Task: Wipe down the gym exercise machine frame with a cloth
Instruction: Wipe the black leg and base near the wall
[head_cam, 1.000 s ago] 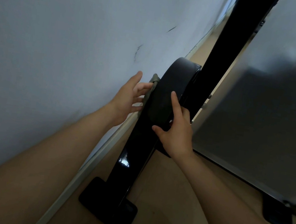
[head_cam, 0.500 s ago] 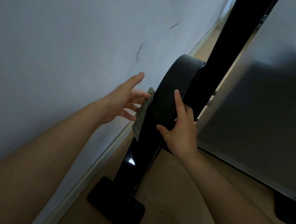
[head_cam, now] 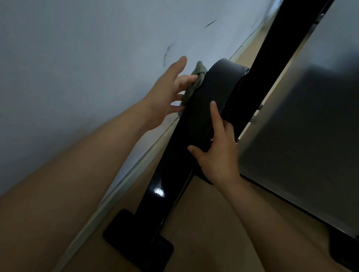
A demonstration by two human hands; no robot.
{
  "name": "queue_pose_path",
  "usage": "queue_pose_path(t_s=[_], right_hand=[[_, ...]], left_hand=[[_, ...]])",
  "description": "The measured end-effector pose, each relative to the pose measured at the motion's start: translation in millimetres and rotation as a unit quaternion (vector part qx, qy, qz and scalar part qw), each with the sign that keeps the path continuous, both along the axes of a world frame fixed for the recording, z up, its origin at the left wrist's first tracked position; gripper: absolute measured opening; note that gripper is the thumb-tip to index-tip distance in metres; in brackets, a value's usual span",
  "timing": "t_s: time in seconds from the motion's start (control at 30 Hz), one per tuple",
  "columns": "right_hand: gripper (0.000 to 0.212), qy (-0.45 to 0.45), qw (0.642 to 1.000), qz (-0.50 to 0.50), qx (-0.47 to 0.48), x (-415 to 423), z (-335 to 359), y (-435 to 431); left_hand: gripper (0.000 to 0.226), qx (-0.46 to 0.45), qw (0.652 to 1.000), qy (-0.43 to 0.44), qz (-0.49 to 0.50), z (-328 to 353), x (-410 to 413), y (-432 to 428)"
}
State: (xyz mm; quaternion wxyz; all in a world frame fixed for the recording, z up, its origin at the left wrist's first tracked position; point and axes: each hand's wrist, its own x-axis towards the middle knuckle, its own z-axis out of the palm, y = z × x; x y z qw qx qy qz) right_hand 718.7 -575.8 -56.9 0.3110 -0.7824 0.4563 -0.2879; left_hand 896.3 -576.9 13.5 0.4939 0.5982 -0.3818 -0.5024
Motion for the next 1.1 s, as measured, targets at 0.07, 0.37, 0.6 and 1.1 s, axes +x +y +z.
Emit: queue_pose_path(t_s=[0.07,0.37,0.6,1.1], right_hand=[[0.114,-0.001,1.000,0.003,0.003,-0.4,0.3,0.1],[0.114,0.003,1.000,0.008,0.004,-0.9,-0.1,0.8],[0.112,0.002,1.000,0.015,0.006,-0.9,-1.9,2.0],[0.110,-0.005,0.998,0.047,0.032,-5.2,-3.7,0.5]], left_hand=[[0.076,0.024,0.999,-0.028,-0.006,-1.1,3.0,6.0],[0.073,0.140,0.989,-0.049,-0.029,-20.0,11.5,50.3],[0.068,0.239,0.971,0.003,-0.012,-70.6,11.1,82.6],[0.022,0.387,0.920,-0.052,0.020,-127.4,9.8,135.2]])
